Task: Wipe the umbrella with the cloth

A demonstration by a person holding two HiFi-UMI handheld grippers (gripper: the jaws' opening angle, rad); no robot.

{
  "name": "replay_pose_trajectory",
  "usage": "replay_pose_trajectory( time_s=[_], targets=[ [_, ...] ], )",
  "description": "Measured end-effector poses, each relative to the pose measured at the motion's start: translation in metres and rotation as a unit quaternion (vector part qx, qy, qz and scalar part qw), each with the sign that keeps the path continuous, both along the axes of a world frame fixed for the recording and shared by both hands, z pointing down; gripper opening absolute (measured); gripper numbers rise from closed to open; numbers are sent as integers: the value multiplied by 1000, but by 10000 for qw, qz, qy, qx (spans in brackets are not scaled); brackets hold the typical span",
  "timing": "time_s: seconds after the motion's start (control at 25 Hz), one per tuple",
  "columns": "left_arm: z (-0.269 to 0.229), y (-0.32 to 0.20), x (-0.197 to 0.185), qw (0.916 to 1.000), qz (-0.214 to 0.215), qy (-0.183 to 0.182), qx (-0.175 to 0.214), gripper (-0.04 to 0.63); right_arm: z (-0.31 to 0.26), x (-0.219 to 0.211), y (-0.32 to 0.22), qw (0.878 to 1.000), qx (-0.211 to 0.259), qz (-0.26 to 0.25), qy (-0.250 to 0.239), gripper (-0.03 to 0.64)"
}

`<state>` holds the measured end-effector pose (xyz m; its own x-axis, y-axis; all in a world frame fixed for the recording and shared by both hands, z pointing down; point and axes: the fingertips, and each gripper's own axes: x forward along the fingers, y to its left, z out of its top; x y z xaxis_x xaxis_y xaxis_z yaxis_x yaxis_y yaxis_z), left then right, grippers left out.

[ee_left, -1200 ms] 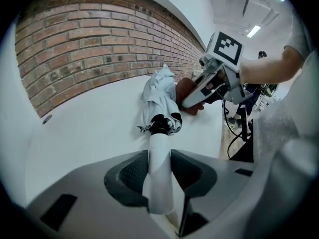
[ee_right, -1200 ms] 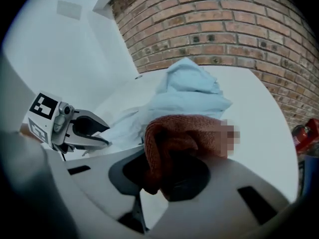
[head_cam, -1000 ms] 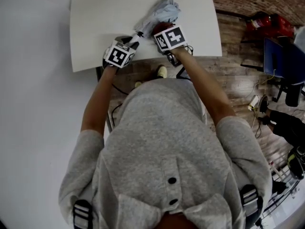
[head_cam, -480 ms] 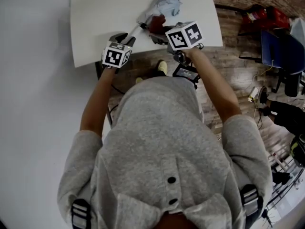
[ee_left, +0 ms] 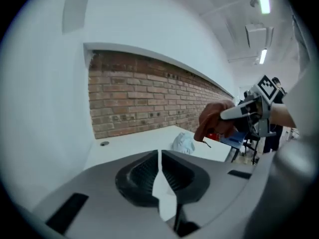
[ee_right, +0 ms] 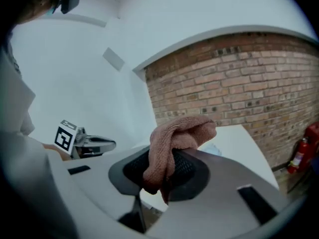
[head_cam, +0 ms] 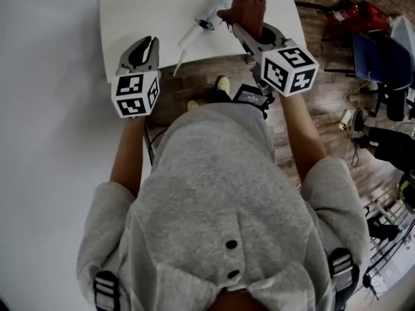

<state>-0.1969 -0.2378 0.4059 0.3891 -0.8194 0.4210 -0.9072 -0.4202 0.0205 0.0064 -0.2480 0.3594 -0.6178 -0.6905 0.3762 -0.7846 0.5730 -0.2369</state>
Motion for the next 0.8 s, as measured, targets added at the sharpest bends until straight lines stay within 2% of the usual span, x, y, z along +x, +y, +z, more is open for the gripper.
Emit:
replay_pose_trajectory(
  time_s=[0.04, 0.08, 0.24, 0.44, 0.8],
  targets=[
    [-15, 6, -3, 9998, -101, 57, 170, 26, -11, 5, 4, 9995, 225, 206, 57, 84],
    [-28, 14, -7, 9992, -176, 137, 330, 17, -20, 8, 10, 9982, 434, 397, 130, 84],
    [-58, 53, -22, 9959, -320, 291, 792, 15, -42, 13, 43, 9906, 976, 870, 402, 84],
    [-71, 80, -22, 9939, -257, 328, 1021, 15, -45, 18, 73, 9870, 1046, 1087, 550, 84],
    [-73, 83, -14, 9924, 67, 433, 1146, 15, -39, 14, 86, 9825, 1126, 1280, 745, 84]
  ],
)
